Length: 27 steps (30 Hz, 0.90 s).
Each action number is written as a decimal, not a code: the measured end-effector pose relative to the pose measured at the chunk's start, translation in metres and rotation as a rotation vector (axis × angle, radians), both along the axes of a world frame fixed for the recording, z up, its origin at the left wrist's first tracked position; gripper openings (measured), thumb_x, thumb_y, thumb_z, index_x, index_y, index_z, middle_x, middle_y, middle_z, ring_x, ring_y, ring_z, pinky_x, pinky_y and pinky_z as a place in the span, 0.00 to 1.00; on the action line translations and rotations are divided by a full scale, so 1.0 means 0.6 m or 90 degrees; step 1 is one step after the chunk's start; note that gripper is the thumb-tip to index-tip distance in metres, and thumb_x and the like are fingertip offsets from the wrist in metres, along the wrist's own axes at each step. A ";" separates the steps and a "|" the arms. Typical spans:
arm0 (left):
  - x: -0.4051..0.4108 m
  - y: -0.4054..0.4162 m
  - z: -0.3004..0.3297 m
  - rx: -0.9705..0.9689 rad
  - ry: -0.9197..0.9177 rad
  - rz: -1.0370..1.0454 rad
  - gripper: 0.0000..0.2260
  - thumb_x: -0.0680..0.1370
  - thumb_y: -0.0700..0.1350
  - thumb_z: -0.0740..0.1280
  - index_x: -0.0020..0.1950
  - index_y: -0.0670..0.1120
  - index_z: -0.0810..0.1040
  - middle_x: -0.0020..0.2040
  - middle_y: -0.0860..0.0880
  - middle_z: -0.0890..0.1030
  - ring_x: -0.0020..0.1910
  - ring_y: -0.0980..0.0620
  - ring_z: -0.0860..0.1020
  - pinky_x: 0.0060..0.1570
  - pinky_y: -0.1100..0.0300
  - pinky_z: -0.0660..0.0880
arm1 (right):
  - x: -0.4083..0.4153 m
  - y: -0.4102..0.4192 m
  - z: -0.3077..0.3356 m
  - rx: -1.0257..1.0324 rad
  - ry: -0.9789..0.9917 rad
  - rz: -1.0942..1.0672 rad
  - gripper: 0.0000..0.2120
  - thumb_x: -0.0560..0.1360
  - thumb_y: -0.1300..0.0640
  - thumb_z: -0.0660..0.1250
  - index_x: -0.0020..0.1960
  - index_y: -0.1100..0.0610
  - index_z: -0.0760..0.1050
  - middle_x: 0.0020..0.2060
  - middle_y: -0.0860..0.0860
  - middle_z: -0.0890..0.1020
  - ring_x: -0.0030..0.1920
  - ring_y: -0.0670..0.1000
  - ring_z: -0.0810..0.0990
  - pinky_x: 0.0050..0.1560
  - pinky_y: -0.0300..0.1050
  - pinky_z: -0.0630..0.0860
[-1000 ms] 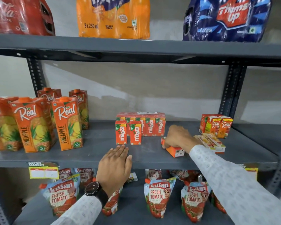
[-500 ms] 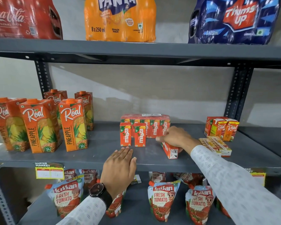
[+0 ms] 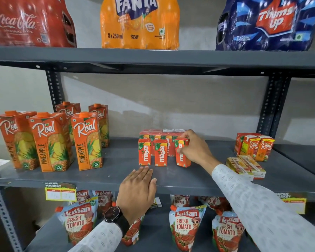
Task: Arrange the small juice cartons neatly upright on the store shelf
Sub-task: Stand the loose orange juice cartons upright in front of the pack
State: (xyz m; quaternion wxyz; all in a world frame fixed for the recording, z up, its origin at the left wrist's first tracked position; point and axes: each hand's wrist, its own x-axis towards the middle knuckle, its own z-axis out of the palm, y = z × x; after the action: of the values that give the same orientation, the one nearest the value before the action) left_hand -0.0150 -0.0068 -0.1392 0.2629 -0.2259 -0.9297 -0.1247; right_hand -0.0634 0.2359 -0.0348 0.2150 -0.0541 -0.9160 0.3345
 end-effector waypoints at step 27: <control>0.005 0.000 0.006 -0.008 -0.010 0.004 0.27 0.84 0.56 0.48 0.73 0.47 0.76 0.74 0.49 0.76 0.74 0.53 0.71 0.77 0.54 0.63 | 0.007 -0.007 0.036 -0.006 -0.035 0.034 0.16 0.68 0.57 0.84 0.50 0.50 0.80 0.55 0.54 0.84 0.48 0.53 0.86 0.41 0.52 0.87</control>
State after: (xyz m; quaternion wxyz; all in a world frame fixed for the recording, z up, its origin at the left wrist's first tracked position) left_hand -0.0121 -0.0068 -0.1356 0.2549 -0.2235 -0.9332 -0.1197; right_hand -0.0593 0.2318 -0.0130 0.1803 -0.0400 -0.9210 0.3429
